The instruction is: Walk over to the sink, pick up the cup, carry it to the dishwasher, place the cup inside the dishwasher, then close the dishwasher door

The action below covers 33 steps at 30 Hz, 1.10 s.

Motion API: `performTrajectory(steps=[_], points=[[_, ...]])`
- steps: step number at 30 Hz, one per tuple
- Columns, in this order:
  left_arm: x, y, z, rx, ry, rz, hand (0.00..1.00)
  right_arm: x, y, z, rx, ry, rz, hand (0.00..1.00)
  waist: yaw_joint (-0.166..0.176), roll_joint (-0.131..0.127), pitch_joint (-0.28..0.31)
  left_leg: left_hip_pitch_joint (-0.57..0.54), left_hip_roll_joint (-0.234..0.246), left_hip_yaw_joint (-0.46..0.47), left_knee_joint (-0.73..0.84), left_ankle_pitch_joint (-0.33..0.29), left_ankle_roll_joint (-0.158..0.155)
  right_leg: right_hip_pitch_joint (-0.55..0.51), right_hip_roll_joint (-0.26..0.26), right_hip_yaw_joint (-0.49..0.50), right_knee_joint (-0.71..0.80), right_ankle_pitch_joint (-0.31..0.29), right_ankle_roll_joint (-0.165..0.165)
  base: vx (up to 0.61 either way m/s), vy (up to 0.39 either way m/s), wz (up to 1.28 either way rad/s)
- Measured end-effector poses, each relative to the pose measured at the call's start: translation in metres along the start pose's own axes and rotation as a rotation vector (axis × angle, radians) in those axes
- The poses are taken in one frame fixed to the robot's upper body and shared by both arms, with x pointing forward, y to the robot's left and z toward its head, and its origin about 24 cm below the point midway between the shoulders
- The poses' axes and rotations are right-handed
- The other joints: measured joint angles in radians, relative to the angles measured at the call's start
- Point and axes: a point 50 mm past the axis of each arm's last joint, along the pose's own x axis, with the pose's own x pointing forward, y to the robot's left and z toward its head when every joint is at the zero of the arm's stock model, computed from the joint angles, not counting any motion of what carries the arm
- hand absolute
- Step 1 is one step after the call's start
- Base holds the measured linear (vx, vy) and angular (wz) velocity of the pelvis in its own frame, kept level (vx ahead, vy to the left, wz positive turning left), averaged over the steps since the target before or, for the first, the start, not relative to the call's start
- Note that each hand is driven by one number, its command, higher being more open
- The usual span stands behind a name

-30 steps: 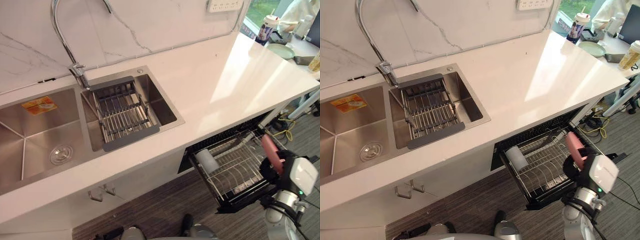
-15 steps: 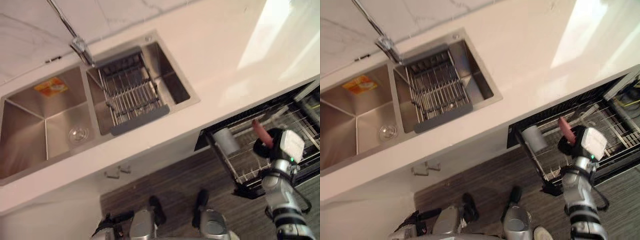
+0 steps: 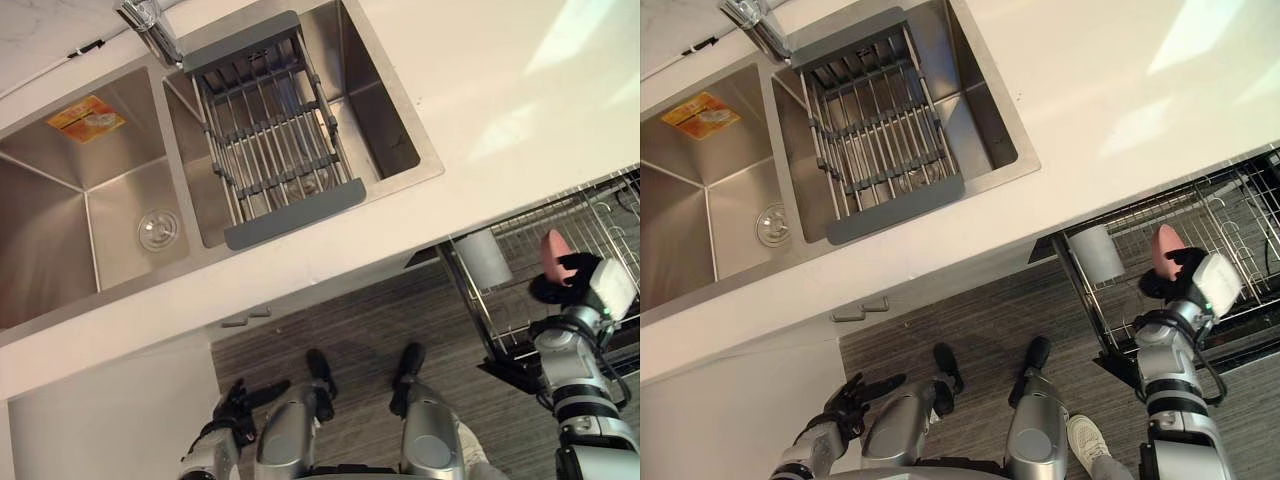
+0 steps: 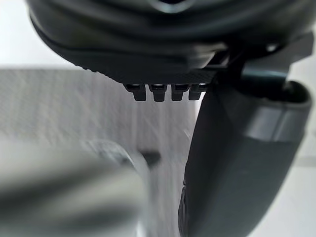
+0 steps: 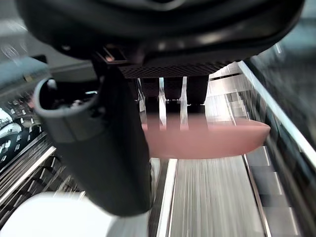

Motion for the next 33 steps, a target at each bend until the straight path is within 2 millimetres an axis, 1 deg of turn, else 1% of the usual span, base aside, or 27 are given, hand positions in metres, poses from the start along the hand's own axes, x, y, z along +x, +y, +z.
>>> performTrajectory(steps=[2, 3, 6, 8, 9, 11, 13, 15, 16, 17, 18, 19, 20, 21, 22, 23, 24, 25, 26, 27, 28, 29, 30, 31, 33], points=[[0.000, -0.004, 0.004, 0.003, -0.022, -0.063, 1.00, -0.008, 0.015, -0.007, 0.079, 0.017, 0.086, 1.00, -0.001, -0.002, 0.001, 0.005, 0.008, -0.004, 0.022, -0.012, -0.003, 0.017, 0.006, 0.001, -0.005, 0.000, 0.000, -0.01, 0.004, -0.05], [0.000, -0.005, 0.004, 0.002, -0.022, -0.089, 1.00, -0.012, 0.019, -0.010, 0.111, 0.022, 0.116, 1.00, -0.001, -0.003, 0.002, 0.010, 0.018, -0.003, 0.044, -0.029, -0.007, 0.028, 0.014, 0.009, -0.010, 0.000, 0.000, -0.03, 0.008, -0.13], [-0.002, -0.004, 0.000, -0.003, -0.008, -0.108, 1.00, -0.019, 0.016, -0.010, 0.168, -0.015, 0.129, 1.00, -0.002, -0.004, 0.001, 0.021, 0.034, 0.008, 0.081, -0.056, -0.011, 0.045, 0.029, 0.039, -0.024, -0.003, 0.004, -0.03, 0.017, -0.25], [-0.003, -0.002, -0.007, -0.007, 0.018, -0.100, 1.00, -0.027, 0.005, -0.009, 0.269, -0.058, 0.086, 1.00, -0.010, -0.006, -0.004, 0.041, 0.035, 0.015, 0.083, -0.065, -0.011, 0.057, 0.033, 0.054, -0.026, -0.004, 0.005, -0.01, 0.001, -0.21], [-0.004, -0.001, -0.008, -0.009, 0.024, -0.095, 1.00, -0.030, 0.002, -0.010, 0.289, -0.064, 0.070, 1.00, -0.012, -0.009, -0.009, 0.044, 0.035, 0.016, 0.082, -0.066, -0.012, 0.058, 0.033, 0.056, -0.026, -0.004, 0.005, 0.01, 0.001, -0.11], [-0.005, 0.002, -0.013, 0.003, 0.048, -0.079, 1.00, -0.040, -0.016, -0.014, 0.413, -0.074, -0.019, 1.00, -0.015, -0.020, -0.022, 0.072, 0.035, 0.022, 0.066, -0.072, -0.012, 0.072, 0.033, 0.065, -0.022, -0.007, 0.011, 0.02, -0.008, -0.12], [-0.006, 0.005, -0.018, 0.008, 0.067, -0.070, 1.00, -0.045, -0.030, -0.016, 0.493, -0.085, -0.103, 1.00, -0.022, -0.034, -0.034, 0.088, 0.033, 0.030, 0.053, -0.075, -0.012, 0.078, 0.033, 0.072, -0.018, -0.010, 0.015, 0.02, -0.008, -0.13], [-0.010, 0.012, -0.025, 0.028, 0.094, -0.044, 1.00, -0.053, -0.057, -0.021, 0.607, -0.110, -0.278, 1.00, -0.037, -0.060, -0.056, 0.124, 0.028, 0.047, 0.025, -0.076, -0.013, 0.092, 0.033, 0.085, -0.019, -0.012, 0.017, 0.05, -0.005, -0.18], [-0.010, 0.013, -0.027, 0.028, 0.104, -0.042, 1.00, -0.056, -0.066, -0.023, 0.635, -0.121, -0.333, 1.00, -0.038, -0.064, -0.060, 0.133, 0.027, 0.051, 0.019, -0.076, -0.014, 0.096, 0.033, 0.089, -0.019, -0.013, 0.017, 0.05, -0.003, -0.19], [-0.010, 0.015, -0.031, 0.026, 0.128, -0.039, 1.00, -0.063, -0.084, -0.027, 0.668, -0.146, -0.454, 1.00, -0.040, -0.069, -0.080, 0.145, 0.023, 0.060, 0.004, -0.076, -0.014, 0.097, 0.034, 0.096, -0.021, -0.013, 0.016, 0.06, 0.001, -0.17], [-0.011, 0.017, -0.036, 0.021, 0.156, -0.032, 1.00, -0.070, -0.101, -0.030, 0.686, -0.172, -0.573, 1.00, -0.051, -0.076, -0.100, 0.153, 0.021, 0.066, -0.008, -0.075, -0.016, 0.098, 0.034, 0.101, -0.025, -0.013, 0.017, 0.08, 0.002, -0.13], [-0.012, 0.019, -0.038, 0.019, 0.170, -0.029, 1.00, -0.072, -0.109, -0.031, 0.693, -0.184, -0.624, 1.00, -0.060, -0.079, -0.108, 0.157, 0.020, 0.068, -0.011, -0.074, -0.017, 0.101, 0.034, 0.102, -0.027, -0.014, 0.018, 0.10, 0.003, -0.10], [-0.013, 0.023, -0.042, 0.018, 0.195, -0.026, 1.00, -0.078, -0.123, -0.036, 0.705, -0.197, -0.725, 1.00, -0.072, -0.086, -0.119, 0.171, 0.018, 0.071, -0.018, -0.072, -0.019, 0.112, 0.037, 0.105, -0.037, -0.013, 0.019, 0.11, -0.005, -0.14], [-0.014, 0.026, -0.044, 0.018, 0.213, -0.020, 1.00, -0.084, -0.135, -0.046, 0.748, -0.185, -0.808, 1.00, -0.077, -0.094, -0.133, 0.180, 0.018, 0.074, -0.021, -0.072, -0.020, 0.116, 0.041, 0.114, -0.043, -0.013, 0.019, 0.10, -0.011, -0.17], [-0.014, 0.027, -0.045, 0.018, 0.223, -0.018, 1.00, -0.087, -0.140, -0.052, 0.778, -0.175, -0.840, 1.00, -0.079, -0.097, -0.141, 0.181, 0.018, 0.076, -0.023, -0.072, -0.020, 0.116, 0.043, 0.117, -0.047, -0.013, 0.020, 0.09, -0.024, -0.19], [-0.015, 0.031, -0.048, 0.011, 0.239, -0.009, 1.00, -0.091, -0.146, -0.066, 0.847, -0.134, -0.892, 1.00, -0.090, -0.105, -0.150, 0.194, 0.020, 0.081, -0.027, -0.071, -0.022, 0.128, 0.047, 0.120, -0.057, -0.012, 0.020, 0.08, -0.016, -0.16], [-0.017, 0.034, -0.050, -0.001, 0.255, 0.001, 1.00, -0.093, -0.147, -0.085, 0.947, -0.076, -0.923, 1.00, -0.096, -0.114, -0.157, 0.211, 0.022, 0.088, -0.028, -0.071, -0.024, 0.145, 0.047, 0.124, -0.065, -0.012, 0.021, 0.07, -0.007, -0.16], [-0.017, 0.035, -0.052, -0.008, 0.265, 0.005, 1.00, -0.094, -0.146, -0.096, 1.007, -0.041, -0.929, 1.00, -0.097, -0.117, -0.164, 0.219, 0.023, 0.092, -0.028, -0.071, -0.024, 0.153, 0.048, 0.127, -0.070, -0.012, 0.021, 0.06, -0.005, -0.15], [-0.019, 0.036, -0.056, -0.023, 0.280, 0.011, 1.00, -0.097, -0.139, -0.118, 1.121, 0.043, -0.935, 1.00, -0.101, -0.118, -0.183, 0.229, 0.023, 0.095, -0.032, -0.071, -0.024, 0.163, 0.051, 0.128, -0.078, -0.012, 0.021, 0.03, -0.013, -0.10], [-0.020, 0.034, -0.059, -0.036, 0.289, 0.014, 1.00, -0.101, -0.127, -0.138, 1.216, 0.126, -0.926, 1.00, -0.106, -0.115, -0.193, 0.237, 0.023, 0.096, -0.035, -0.071, -0.025, 0.176, 0.053, 0.128, -0.086, -0.011, 0.022, 0.02, -0.017, -0.06], [-0.020, 0.034, -0.061, -0.038, 0.293, 0.021, 1.00, -0.104, -0.118, -0.147, 1.259, 0.167, -0.917, 1.00, -0.108, -0.113, -0.196, 0.240, 0.024, 0.096, -0.037, -0.071, -0.025, 0.180, 0.054, 0.128, -0.090, -0.010, 0.022, -0.01, -0.013, -0.03], [-0.020, 0.033, -0.063, -0.050, 0.300, 0.037, 1.00, -0.111, -0.098, -0.161, 1.338, 0.247, -0.895, 1.00, -0.113, -0.107, -0.202, 0.243, 0.025, 0.096, -0.040, -0.069, -0.028, 0.184, 0.057, 0.127, -0.097, -0.009, 0.021, 0.00, 0.000, 0.00], [-0.020, 0.032, -0.065, -0.056, 0.304, 0.042, 1.00, -0.115, -0.087, -0.166, 1.371, 0.286, -0.883, 1.00, -0.115, -0.104, -0.204, 0.244, 0.026, 0.096, -0.042, -0.069, -0.030, 0.186, 0.058, 0.126, -0.102, -0.007, 0.021, -0.06, -0.012, 0.04], [-0.021, 0.029, -0.069, -0.063, 0.312, 0.059, 1.00, -0.123, -0.058, -0.173, 1.459, 0.368, -0.839, 1.00, -0.114, -0.090, -0.213, 0.244, 0.026, 0.093, -0.047, -0.066, -0.035, 0.197, 0.062, 0.120, -0.121, 0.004, 0.022, -0.06, -0.007, 0.07], [-0.021, 0.026, -0.071, -0.066, 0.318, 0.067, 1.00, -0.125, -0.043, -0.171, 1.494, 0.394, -0.792, 1.00, -0.111, -0.083, -0.218, 0.244, 0.024, 0.086, -0.053, -0.066, -0.037, 0.204, 0.063, 0.113, -0.133, 0.008, 0.028, -0.08, 0.007, 0.16]])
